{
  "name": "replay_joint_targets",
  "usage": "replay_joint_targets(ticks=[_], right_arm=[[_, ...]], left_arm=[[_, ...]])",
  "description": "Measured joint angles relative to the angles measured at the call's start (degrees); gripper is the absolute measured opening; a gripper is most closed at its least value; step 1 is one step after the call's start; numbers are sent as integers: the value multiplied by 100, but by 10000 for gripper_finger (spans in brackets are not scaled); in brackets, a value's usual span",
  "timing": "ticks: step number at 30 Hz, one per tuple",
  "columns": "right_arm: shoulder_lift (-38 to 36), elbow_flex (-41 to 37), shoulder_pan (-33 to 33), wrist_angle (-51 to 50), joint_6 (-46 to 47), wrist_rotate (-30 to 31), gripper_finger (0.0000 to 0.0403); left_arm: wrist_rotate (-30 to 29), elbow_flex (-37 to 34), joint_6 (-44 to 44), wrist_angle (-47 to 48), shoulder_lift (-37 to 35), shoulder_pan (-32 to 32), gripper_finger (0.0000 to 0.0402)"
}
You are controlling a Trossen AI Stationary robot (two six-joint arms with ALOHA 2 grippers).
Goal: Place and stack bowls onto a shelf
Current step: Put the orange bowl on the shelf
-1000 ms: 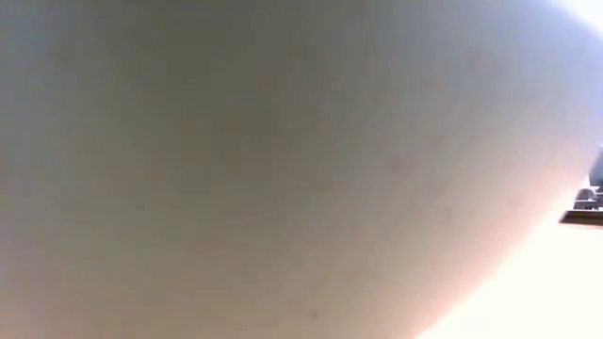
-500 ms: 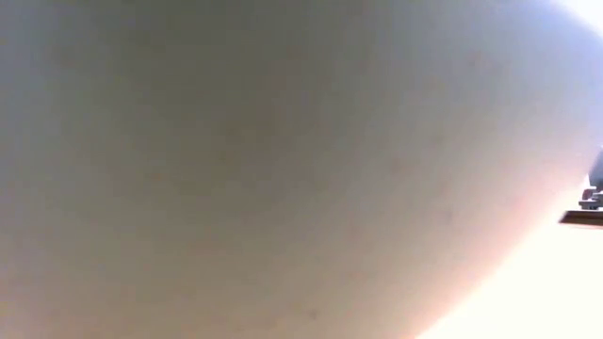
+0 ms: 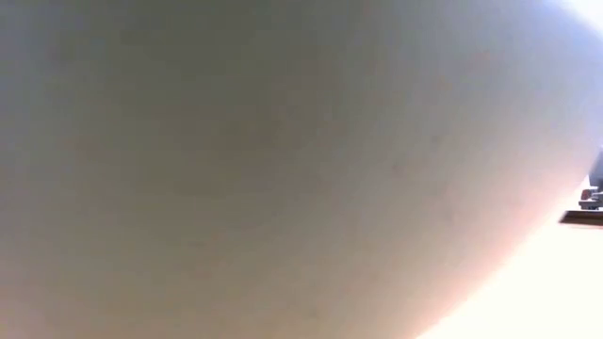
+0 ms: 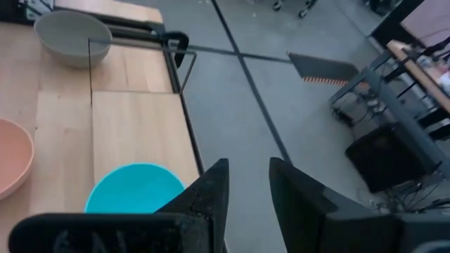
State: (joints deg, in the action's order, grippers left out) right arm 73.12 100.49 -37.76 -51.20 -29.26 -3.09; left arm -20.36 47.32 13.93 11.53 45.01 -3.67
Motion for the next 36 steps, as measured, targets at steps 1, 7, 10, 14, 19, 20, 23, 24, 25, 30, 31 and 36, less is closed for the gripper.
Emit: replay_joint_targets(ticks=[1,7,10,14,19,20,23,24,25,30,31,36], right_arm=[[-52,0,0,0,2,0,98],[-362,1,0,-2,2,0,98],[-498,1,0,-2,122,0,98],[-697,0,-2,-7,378,0,98],[-967,0,-2,-7,706,-15,98],[-1013,0,-1,-18,724,-15,98],[-1150,0,-2,-111,672,-15,98],[-1200,0,0,-130,634,-15,98],[-1245,0,0,-152,607,-16,98],[-1411,0,-2,-171,605,-17,98],[-1435,0,-1,-192,604,-17,98],[-1510,0,-2,-232,510,-19,98]], left_arm=[[80,83,77,150,126,1,102],[584,548,223,1325,793,77,102],[974,725,254,1653,1049,173,102],[1232,819,429,1853,1344,335,102],[1518,856,808,2041,1646,501,102],[1542,856,814,2040,1739,542,102],[1547,856,832,2045,2034,655,102],[1547,856,848,2029,2146,688,102],[1547,856,849,2030,2271,710,102],[1547,856,835,2009,2860,823,102],[1560,856,831,1994,2965,843,102],[1650,854,850,1812,3373,965,102]])
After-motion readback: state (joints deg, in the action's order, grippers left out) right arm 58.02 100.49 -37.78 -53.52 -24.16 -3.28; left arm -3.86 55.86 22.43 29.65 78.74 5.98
